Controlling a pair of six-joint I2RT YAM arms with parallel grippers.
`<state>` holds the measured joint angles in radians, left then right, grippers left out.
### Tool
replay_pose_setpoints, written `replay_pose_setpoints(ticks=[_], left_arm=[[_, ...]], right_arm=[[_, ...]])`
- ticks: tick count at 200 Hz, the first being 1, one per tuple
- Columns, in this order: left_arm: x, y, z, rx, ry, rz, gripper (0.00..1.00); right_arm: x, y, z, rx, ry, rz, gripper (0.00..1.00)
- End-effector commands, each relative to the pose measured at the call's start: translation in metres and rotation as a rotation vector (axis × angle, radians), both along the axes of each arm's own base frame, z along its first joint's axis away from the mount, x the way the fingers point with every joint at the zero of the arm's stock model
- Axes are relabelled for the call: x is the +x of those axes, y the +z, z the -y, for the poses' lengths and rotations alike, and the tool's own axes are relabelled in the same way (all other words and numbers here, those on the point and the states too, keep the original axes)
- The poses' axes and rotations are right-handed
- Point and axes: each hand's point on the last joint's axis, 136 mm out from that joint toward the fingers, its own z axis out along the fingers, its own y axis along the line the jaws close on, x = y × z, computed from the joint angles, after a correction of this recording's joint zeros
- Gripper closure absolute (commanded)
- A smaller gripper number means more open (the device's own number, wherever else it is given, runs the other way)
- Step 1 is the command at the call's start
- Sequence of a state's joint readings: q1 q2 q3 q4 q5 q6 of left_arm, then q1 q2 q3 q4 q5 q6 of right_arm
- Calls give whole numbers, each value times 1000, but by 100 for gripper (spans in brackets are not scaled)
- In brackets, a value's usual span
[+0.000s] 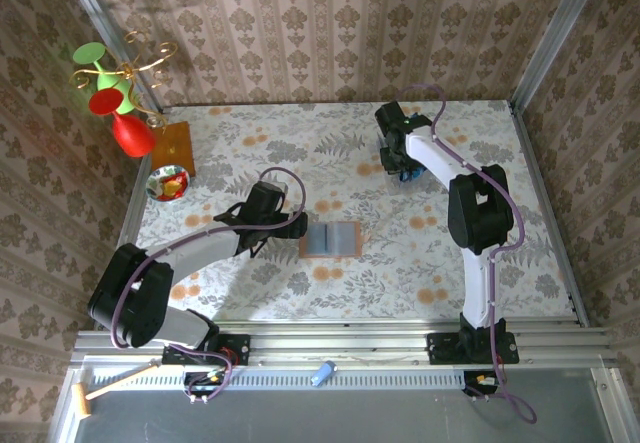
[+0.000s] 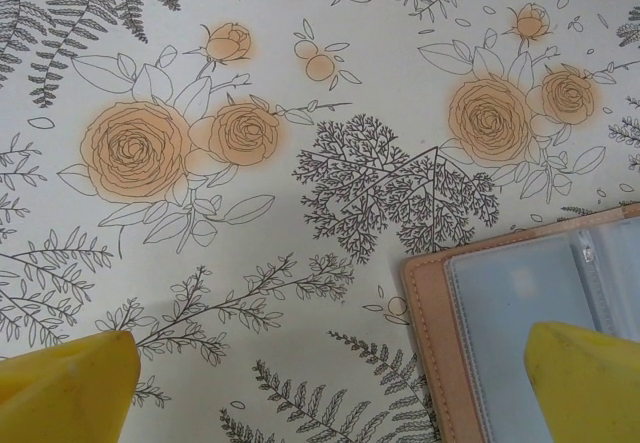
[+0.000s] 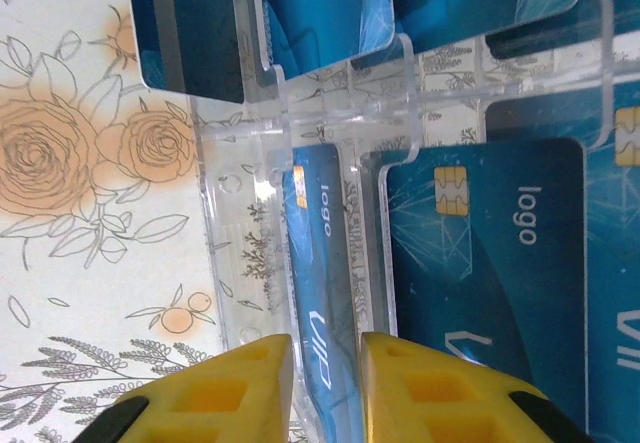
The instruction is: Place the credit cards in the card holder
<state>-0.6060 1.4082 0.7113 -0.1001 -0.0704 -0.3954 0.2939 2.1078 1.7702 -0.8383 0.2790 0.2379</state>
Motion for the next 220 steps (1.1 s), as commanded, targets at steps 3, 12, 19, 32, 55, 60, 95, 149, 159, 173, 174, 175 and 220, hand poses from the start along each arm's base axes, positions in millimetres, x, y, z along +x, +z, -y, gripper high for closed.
replay_pose_setpoints(ticks=[3,12,19,32,55,60,95,149,159,173,174,175,220], left_arm=[[4,2,2,-8,-9,6,0],[4,2,2,-8,-9,5,0],[4,1,2,-9,-9,5,0],[3,0,2,-9,-9,3,0],[3,-1,2,-7,-9,1,0],[3,-1,2,-8,-9,1,0],[3,-1,2,-9,-10,-1,0],[4,-2,4,-12,-9,-6,0],[4,-3,4,-12,-9,-7,0],[4,-3,4,-11,-9,-9,0],[4,-3,4,-12,-8,-8,0],[4,-3,4,-12,-9,-7,0],[5,-3,7,-14,-13,-9,0]], right_arm=[[4,0,3,21,-14,-13,75],[5,-1,4,28,-18,-14,77],[5,-2,3,36,-18,-16,77],[5,-4,3,44,-20,-23,78],[4,-9,3,49,-24,-35,80],[4,-10,3,49,-24,-38,81],[6,-9,2,59,-26,-29,86],[8,-8,1,69,-27,-26,85],[8,-8,2,71,-29,-27,85],[8,-8,2,76,-31,-27,85],[9,-8,2,76,-30,-26,85],[8,-8,2,76,-30,-27,85],[11,-4,-1,101,-35,-17,86]])
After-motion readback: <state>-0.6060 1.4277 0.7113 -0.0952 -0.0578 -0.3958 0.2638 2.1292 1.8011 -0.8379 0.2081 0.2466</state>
